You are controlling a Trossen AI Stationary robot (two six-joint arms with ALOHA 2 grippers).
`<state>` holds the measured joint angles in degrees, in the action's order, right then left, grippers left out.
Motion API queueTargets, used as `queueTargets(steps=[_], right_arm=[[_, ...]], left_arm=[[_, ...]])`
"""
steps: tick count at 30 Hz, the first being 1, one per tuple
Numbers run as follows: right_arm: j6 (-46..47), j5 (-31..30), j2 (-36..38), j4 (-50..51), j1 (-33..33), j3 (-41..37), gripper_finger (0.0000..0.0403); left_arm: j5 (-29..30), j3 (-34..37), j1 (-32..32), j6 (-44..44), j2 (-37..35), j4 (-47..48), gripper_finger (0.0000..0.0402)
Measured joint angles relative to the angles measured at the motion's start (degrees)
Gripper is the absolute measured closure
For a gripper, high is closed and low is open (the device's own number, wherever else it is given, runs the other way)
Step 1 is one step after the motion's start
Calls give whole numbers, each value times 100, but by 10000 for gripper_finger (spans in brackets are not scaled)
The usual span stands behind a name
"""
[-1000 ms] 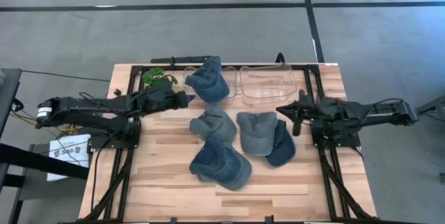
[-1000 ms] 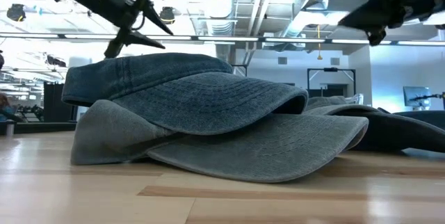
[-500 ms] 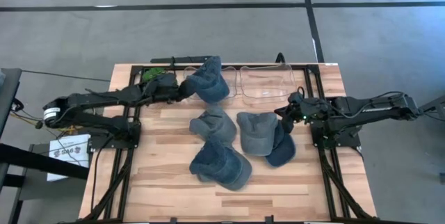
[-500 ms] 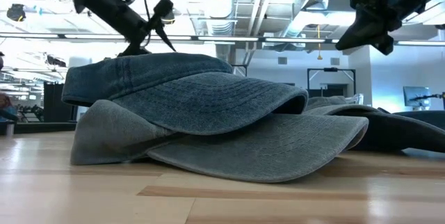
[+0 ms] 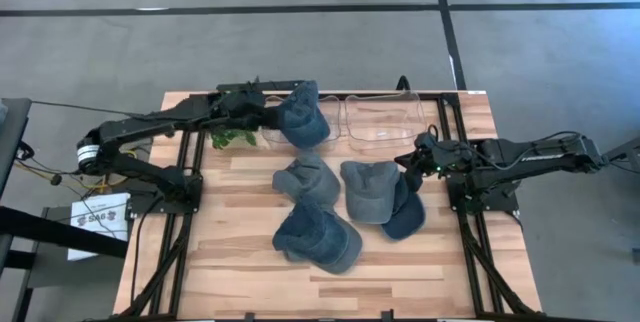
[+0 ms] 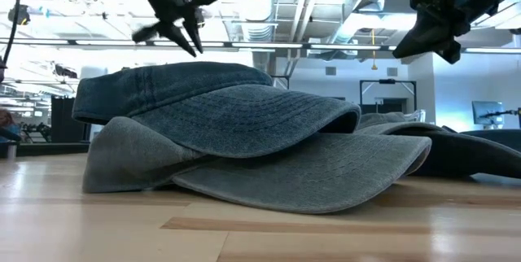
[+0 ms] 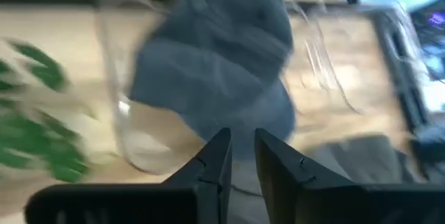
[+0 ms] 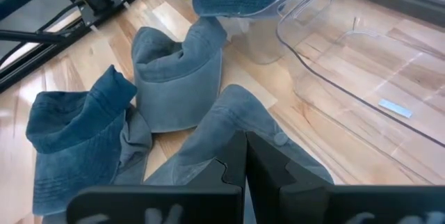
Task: Pick & Place hat
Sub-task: Put the top left blue cap into the left transparent bin
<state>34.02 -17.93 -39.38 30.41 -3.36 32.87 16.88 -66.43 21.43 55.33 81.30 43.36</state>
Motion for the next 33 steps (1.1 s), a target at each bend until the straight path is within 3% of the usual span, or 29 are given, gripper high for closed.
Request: queueTargets(steps=[2, 8, 11, 18, 21, 25, 33], right_arm=[[2, -4, 2, 7, 0, -33, 403], [2, -21, -2, 46, 73, -42, 403], [16, -22, 0, 46, 131, -42, 403], [92, -24, 0, 46, 251, -44, 403], [23, -22, 0, 48, 285, -46, 403], [-148, -28, 0, 76, 354, -46, 403], [-562, -23, 0, 88, 477, -46, 403]], left_arm=[[310, -211, -26, 12, -4, 387, 347], [411, -262, 132, -79, 51, 505, 337], [307, -154, 333, -145, 194, 695, 310], [-619, -105, 721, -410, 609, 866, 216], [-1056, -134, 764, -206, 697, 751, 178], [-1191, -134, 692, 400, 695, 496, 143], [-1155, -130, 537, 1500, 988, 175, 129]])
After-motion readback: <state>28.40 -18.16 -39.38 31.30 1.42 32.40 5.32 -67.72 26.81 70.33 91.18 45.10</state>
